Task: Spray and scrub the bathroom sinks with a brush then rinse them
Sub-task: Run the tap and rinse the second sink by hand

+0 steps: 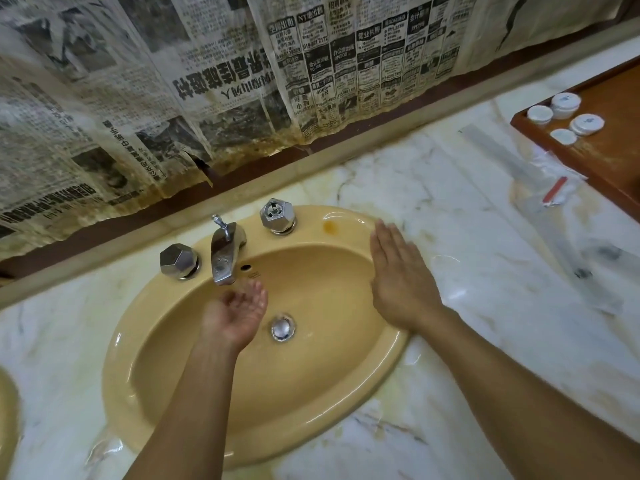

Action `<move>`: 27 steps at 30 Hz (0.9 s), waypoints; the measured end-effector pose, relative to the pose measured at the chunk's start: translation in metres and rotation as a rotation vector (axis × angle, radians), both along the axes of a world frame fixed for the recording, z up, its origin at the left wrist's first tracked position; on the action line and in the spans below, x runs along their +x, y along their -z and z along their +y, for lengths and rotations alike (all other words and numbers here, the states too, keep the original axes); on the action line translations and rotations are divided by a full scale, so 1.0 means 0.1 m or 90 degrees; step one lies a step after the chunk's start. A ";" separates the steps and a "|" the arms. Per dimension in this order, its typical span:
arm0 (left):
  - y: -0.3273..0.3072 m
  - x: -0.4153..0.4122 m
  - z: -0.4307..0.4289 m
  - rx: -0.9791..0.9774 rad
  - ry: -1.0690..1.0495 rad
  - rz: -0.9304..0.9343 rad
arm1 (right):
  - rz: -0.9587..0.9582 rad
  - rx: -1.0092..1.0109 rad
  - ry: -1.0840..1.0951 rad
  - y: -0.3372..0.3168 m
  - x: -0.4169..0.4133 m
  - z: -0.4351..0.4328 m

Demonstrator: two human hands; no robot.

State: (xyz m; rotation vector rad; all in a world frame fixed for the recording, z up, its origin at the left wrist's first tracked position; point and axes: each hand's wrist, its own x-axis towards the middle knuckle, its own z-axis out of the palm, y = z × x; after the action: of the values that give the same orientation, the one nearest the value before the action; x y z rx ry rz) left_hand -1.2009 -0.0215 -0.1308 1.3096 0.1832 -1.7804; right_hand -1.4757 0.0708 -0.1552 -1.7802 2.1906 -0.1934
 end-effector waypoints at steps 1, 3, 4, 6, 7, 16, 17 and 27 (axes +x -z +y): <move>-0.01 -0.03 -0.01 0.003 0.012 -0.006 | 0.017 0.003 -0.032 -0.03 -0.05 -0.19; -0.03 -0.10 -0.03 0.006 0.022 -0.017 | 0.028 0.025 -0.085 -0.09 -0.10 -0.49; -0.03 -0.12 -0.05 0.006 0.024 -0.020 | 0.028 0.031 -0.097 -0.10 -0.11 -0.57; -0.03 -0.13 -0.08 0.005 0.018 -0.020 | 0.013 0.030 -0.080 -0.10 -0.08 -0.57; -0.03 -0.14 -0.10 0.005 0.015 -0.020 | 0.004 0.020 -0.060 -0.09 -0.07 -0.51; 0.06 -0.20 -0.22 0.028 -0.015 0.001 | -0.055 -0.004 0.079 -0.01 0.05 0.00; 0.06 -0.25 -0.21 0.026 -0.020 0.017 | -0.056 0.003 0.081 0.00 0.05 -0.01; -0.32 -0.66 0.10 -0.121 0.184 0.063 | 0.025 0.041 -0.046 -0.14 0.20 -0.87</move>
State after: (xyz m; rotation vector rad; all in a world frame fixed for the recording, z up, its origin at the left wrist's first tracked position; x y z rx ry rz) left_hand -1.2673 -0.0113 -0.0984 1.1574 -0.1254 -2.0525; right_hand -1.4558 -0.0163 -0.1413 -1.8395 2.1290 -0.0715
